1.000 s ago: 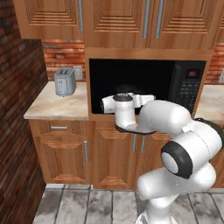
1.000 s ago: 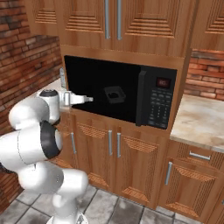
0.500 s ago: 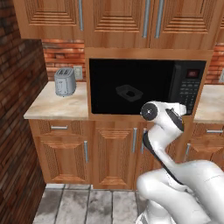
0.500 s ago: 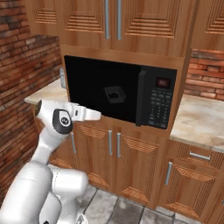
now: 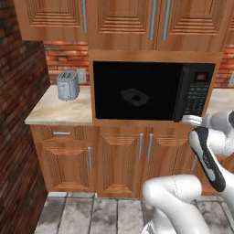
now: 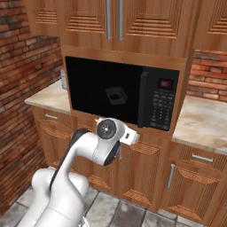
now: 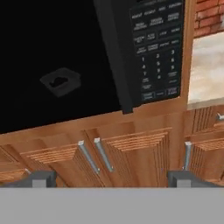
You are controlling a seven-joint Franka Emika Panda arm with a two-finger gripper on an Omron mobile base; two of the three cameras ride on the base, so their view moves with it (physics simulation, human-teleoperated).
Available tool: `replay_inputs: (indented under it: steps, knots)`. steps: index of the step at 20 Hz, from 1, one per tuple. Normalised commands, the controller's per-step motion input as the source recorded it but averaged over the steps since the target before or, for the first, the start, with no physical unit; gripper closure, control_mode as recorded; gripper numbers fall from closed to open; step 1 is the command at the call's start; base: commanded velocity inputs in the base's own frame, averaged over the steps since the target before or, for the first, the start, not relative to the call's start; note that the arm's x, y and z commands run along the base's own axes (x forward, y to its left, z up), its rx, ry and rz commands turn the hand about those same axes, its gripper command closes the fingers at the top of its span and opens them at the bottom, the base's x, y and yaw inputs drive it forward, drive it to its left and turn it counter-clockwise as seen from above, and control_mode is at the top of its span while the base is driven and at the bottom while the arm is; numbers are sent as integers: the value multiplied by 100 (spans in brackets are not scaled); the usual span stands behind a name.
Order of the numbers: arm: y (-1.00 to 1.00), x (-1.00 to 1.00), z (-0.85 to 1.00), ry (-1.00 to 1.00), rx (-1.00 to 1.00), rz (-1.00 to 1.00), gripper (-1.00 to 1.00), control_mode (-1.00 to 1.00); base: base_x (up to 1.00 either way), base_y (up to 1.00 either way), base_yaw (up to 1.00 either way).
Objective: Place the tupperware containing the shrimp and bell pepper meal in the microwave. Close the microwave door and press the start button to reheat the meal.
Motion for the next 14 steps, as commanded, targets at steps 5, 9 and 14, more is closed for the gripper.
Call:
replay_inputs:
  steps: [5, 9, 14]
  knots:
    - [-87, -3, -5, -11, 39, 9, 100, -100, 0, 0, 0]
    - [-55, 0, -7, -13, 29, 3, 100, -100, 0, 0, 0]
    - [-28, 11, 0, -6, 34, 0, 100, -100, 0, 0, 0]
